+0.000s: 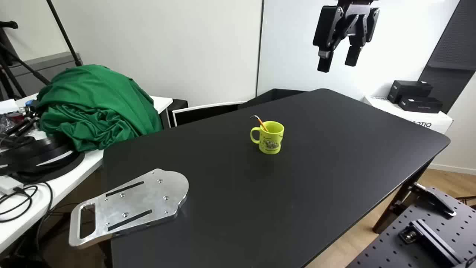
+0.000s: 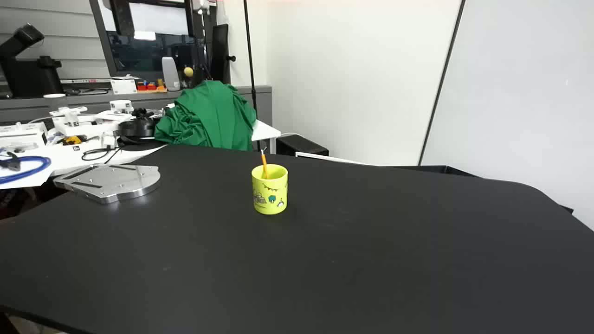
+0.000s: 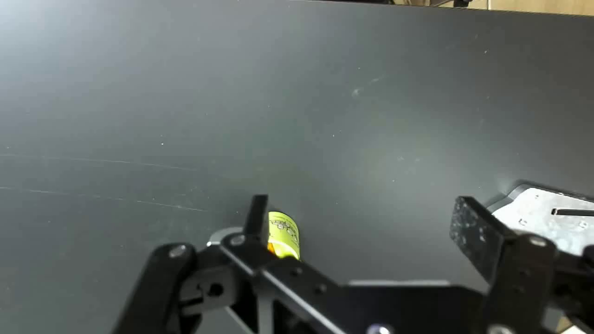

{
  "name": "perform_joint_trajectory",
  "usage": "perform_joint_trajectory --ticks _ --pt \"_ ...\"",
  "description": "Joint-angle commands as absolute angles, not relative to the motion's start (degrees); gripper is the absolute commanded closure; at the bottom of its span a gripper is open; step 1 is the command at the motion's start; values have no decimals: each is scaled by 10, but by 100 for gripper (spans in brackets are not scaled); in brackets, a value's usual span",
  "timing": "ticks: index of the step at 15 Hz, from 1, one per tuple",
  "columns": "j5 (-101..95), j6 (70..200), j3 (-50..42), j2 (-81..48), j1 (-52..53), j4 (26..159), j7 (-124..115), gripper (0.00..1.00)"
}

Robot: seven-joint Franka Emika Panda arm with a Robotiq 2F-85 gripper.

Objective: Remove the wrench from the yellow mug and put it on the left side of the table

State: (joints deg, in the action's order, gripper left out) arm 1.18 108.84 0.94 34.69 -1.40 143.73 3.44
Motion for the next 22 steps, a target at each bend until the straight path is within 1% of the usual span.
perform_joint_trajectory --ticks 1,16,22 --pt "8 1087 3 347 -7 1436 31 0" --pt "8 1087 3 347 -7 1436 31 0" --pt "9 1104 -23 239 -22 1387 36 0"
